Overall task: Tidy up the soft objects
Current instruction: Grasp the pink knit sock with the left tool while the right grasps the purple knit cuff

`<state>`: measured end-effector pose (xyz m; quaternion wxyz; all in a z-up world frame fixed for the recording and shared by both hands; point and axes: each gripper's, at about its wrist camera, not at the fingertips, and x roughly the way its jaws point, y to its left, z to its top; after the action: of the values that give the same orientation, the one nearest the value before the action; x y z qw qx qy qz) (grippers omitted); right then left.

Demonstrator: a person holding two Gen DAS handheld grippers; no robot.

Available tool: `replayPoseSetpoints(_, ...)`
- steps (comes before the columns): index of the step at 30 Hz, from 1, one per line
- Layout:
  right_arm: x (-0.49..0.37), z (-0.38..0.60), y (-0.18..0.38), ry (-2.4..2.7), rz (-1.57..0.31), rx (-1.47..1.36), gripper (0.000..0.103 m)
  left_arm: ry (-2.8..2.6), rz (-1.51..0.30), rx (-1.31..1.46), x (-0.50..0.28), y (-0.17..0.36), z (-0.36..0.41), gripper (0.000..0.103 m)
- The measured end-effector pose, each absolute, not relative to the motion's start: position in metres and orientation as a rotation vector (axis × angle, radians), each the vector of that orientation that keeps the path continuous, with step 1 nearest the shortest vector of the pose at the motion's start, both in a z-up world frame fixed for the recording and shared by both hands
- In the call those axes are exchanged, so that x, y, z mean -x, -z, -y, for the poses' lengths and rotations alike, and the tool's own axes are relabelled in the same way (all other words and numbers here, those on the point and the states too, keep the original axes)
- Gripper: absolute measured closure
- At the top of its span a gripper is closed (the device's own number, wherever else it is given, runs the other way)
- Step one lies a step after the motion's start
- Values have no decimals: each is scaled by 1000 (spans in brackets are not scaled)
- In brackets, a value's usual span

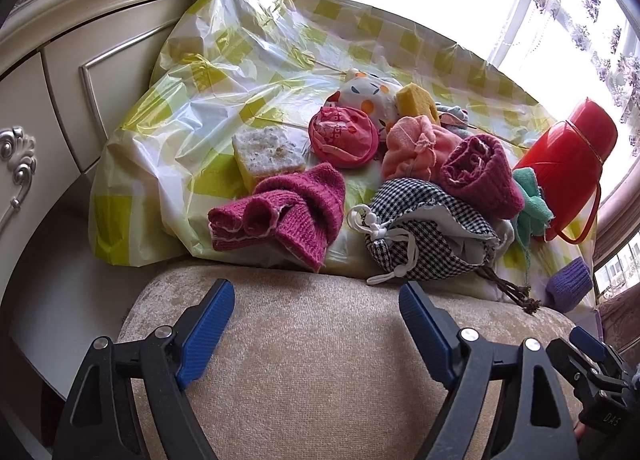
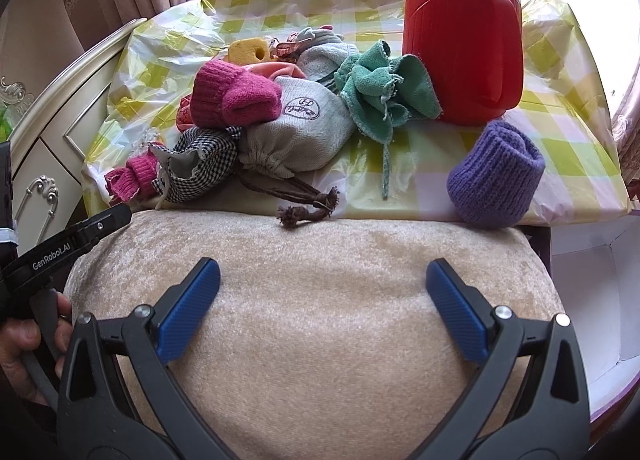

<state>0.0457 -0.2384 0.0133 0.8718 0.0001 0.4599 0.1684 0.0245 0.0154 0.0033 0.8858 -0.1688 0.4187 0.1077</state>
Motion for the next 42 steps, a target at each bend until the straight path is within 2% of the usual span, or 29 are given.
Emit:
replayPoseSetpoints(9, -64, 294, -35, -131, -866, -113, 0, -292, -850, 356, -51, -9, -32, 19)
replayPoseSetpoints(20, -98, 323, -25, -6, -924, -117, 0, -308, -939, 346, -81, 5, -39, 26)
replayPoseSetpoints(21, -102, 325, -24, 0, -930, -119, 0, -309, -948, 348, -83, 7, -39, 29)
replayPoseSetpoints(23, -109, 327, -19, -1, -949, -115, 0, -303, -963, 356, -86, 12, -40, 42)
replayPoseSetpoints(26, -120, 328, -11, -7, -983, -111, 3, -293, -964, 353, -86, 13, -38, 52)
replayPoseSetpoints(29, -127, 328, -1, -18, -1026, -118, 19, -296, -955, 338, -84, 12, -35, 62)
replayPoseSetpoints(30, -128, 328, 2, -27, -1043, -124, 29, -298, -951, 333, -83, 11, -34, 64)
replayPoseSetpoints(31, -128, 328, 4, -42, -1050, -134, 34, -301, -947, 328, -82, 10, -33, 67)
replayPoseSetpoints(36, -122, 328, 1, -72, -1026, -138, 41, -323, -910, 318, -73, 3, -29, 81)
replayPoseSetpoints(37, -121, 327, 0, -83, -1022, -139, 41, -324, -902, 319, -71, 1, -29, 92)
replayPoseSetpoints(42, -114, 323, -6, -143, -991, -141, 42, -332, -875, 319, -64, -5, -29, 92)
